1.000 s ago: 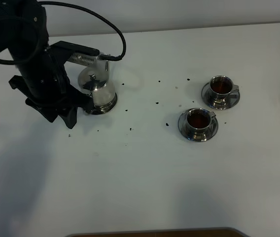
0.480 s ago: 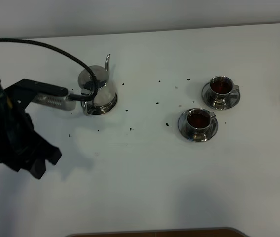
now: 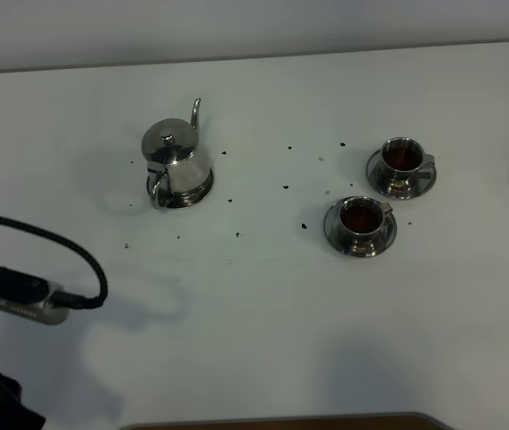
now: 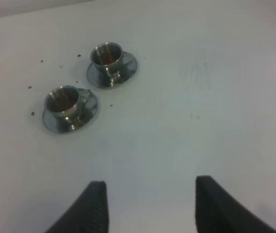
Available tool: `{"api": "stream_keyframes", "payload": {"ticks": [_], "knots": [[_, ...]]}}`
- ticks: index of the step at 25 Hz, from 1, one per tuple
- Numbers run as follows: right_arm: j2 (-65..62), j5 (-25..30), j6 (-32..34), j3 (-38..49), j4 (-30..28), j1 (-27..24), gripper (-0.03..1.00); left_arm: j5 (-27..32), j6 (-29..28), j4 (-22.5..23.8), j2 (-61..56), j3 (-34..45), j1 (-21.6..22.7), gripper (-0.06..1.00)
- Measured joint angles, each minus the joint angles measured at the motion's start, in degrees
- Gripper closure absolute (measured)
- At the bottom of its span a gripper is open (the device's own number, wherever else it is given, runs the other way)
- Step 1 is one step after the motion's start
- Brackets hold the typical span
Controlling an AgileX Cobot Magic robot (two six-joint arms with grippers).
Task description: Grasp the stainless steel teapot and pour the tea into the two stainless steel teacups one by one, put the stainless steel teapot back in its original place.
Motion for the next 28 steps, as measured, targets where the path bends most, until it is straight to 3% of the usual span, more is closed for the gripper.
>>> {"api": "stream_keyframes", "payload": {"ticks": [10, 21, 28], "knots": [[0.0, 0.0, 0.0, 0.0, 0.0, 0.0, 0.55, -5.64, -1.42, -0.05, -16.31, 7.9, 0.0, 0.46], [0.0, 0.0, 0.0, 0.0, 0.0, 0.0, 0.55, -6.06, -1.47, -0.05, -18.11, 7.97, 0.06, 0.46], [0.0, 0.0, 0.0, 0.0, 0.0, 0.0, 0.55, -6.13, -1.47, -0.05, -23.61, 8.03, 6.31, 0.46]]}}
